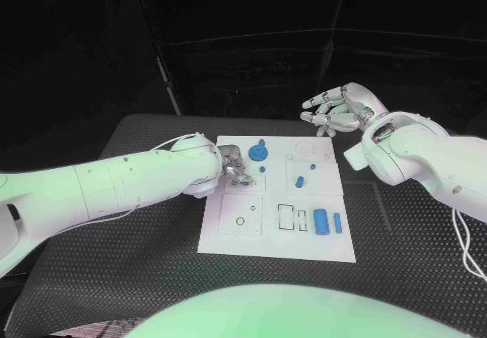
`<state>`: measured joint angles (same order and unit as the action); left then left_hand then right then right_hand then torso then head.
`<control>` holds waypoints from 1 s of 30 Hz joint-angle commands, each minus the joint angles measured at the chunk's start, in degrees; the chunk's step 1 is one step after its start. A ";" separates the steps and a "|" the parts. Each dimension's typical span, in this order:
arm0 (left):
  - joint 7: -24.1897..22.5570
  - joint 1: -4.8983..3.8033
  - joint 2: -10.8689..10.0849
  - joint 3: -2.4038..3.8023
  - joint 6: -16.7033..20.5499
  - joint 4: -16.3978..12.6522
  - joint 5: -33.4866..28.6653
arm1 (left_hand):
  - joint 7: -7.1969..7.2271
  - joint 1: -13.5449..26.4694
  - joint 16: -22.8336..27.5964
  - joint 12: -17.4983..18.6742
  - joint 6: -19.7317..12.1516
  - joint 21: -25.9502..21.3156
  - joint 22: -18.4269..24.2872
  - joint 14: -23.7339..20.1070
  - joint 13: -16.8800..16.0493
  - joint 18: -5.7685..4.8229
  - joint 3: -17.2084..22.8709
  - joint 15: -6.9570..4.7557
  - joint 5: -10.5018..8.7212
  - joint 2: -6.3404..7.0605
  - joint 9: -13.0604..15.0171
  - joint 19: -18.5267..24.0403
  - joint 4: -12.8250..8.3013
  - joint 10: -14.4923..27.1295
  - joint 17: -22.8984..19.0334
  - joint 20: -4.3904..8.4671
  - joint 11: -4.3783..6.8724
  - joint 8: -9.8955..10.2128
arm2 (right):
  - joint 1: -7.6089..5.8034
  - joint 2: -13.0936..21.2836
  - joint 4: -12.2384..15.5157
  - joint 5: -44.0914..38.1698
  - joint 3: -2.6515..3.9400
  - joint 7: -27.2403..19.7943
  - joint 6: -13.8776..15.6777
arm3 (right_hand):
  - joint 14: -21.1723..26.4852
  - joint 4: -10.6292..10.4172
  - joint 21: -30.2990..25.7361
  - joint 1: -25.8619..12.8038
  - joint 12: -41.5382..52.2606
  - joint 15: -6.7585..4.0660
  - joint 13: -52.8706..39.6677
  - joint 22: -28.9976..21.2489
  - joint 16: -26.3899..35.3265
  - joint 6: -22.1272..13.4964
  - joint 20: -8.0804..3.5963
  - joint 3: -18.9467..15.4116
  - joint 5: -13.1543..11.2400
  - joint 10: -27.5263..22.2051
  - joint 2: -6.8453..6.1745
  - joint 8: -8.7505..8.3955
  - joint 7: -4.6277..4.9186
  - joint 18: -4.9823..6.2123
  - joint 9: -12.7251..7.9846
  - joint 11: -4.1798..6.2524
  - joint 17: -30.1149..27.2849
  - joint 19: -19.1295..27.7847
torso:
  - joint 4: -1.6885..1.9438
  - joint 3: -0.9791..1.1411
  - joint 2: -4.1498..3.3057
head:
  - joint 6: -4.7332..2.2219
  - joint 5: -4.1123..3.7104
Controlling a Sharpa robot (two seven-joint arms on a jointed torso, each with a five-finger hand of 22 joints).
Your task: Assemble the parts on the task board
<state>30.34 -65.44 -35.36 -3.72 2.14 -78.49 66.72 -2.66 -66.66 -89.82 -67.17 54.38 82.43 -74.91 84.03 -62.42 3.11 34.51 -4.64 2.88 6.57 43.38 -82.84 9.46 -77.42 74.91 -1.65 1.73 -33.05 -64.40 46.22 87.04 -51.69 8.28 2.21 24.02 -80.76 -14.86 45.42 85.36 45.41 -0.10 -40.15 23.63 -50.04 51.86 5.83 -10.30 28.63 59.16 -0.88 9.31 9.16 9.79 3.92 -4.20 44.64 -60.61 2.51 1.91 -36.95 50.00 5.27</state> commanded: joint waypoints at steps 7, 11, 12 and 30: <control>0.47 0.10 0.75 -0.09 -2.76 1.08 0.14 | 1.19 1.11 -0.18 -0.60 1.51 0.39 -4.38 5.97 -0.28 -0.44 5.46 -0.43 0.01 -0.10 -0.06 -0.59 -5.83 -1.20 15.09 0.16 0.61 -0.56 | -0.10 -0.10 0.13 -0.14 0.04 -0.53 -0.29 | 0.51 -0.06 -0.21 0.76 -0.16 -0.01 0.06 -0.06 0.26 -0.29 -0.04 0.14 0.26 -0.26 0.04 0.21 0.06 0.71 0.01 0.04 0.01 -0.31 | 0.01 -0.02 0.00 | 0.00 -0.07; 0.50 0.08 1.13 -0.09 -3.29 1.59 0.14 | 1.27 1.42 -0.18 -0.68 1.64 0.40 -4.43 5.97 -0.33 -0.45 5.03 -0.49 -0.01 -0.18 -0.05 -0.62 -5.62 -1.27 15.09 0.21 0.68 -0.68 | -0.10 -0.12 0.15 -0.14 0.04 -0.52 -0.31 | 0.51 -0.06 -0.21 0.76 -0.16 -0.01 0.06 -0.06 0.26 -0.29 -0.04 0.14 0.26 -0.26 0.04 0.21 0.06 0.71 0.01 0.04 0.01 -0.31 | 0.04 -0.01 0.02 | 0.00 -0.13; 0.51 0.08 1.22 -0.08 -3.42 1.71 0.14 | 1.29 1.51 -0.18 -0.69 1.67 0.41 -4.45 5.97 -0.32 -0.45 4.90 -0.50 -0.01 -0.21 -0.05 -0.63 -5.55 -1.28 15.09 0.23 0.69 -0.71 | -0.10 -0.13 0.15 -0.14 0.04 -0.52 -0.33 | 0.51 -0.06 -0.21 0.76 -0.16 -0.01 0.06 -0.06 0.26 -0.29 -0.04 0.14 0.26 -0.26 0.04 0.21 0.06 0.71 0.01 0.04 0.01 -0.31 | 0.03 -0.01 0.02 | 0.00 -0.15; 0.58 0.03 1.97 -0.07 -4.65 3.31 0.13 | 1.58 4.19 -0.18 -1.03 2.37 0.60 -4.94 5.97 -0.46 -0.56 0.40 -0.71 -0.06 -0.45 -0.17 -0.91 -3.23 -1.48 15.09 0.49 0.90 -1.20 | -0.10 -0.17 0.16 -0.14 0.04 -0.51 -0.55 | 0.54 -0.17 -0.28 0.70 -0.14 0.00 0.12 -0.09 0.42 -0.22 -0.04 0.15 0.28 -0.27 0.01 0.28 0.05 0.72 0.02 0.04 -0.08 -0.32 | 0.07 -0.08 0.00 | 0.00 -0.50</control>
<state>30.30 -65.68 -33.34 -3.55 -0.54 -75.45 66.72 -1.72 -62.89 -89.82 -67.95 55.76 82.74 -74.91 84.16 -62.81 3.12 33.85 -4.92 2.85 6.07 43.28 -83.39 7.55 -78.57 74.91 -1.10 2.69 -33.86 -64.40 46.10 87.09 -51.69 8.28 2.21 23.81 -80.76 -14.86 45.42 85.36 45.41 -0.10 -40.10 23.62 -49.94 51.86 5.83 -10.31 28.63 59.16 -0.88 9.31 9.16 9.80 3.93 -4.20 44.64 -60.61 2.61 1.84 -36.95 50.00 4.78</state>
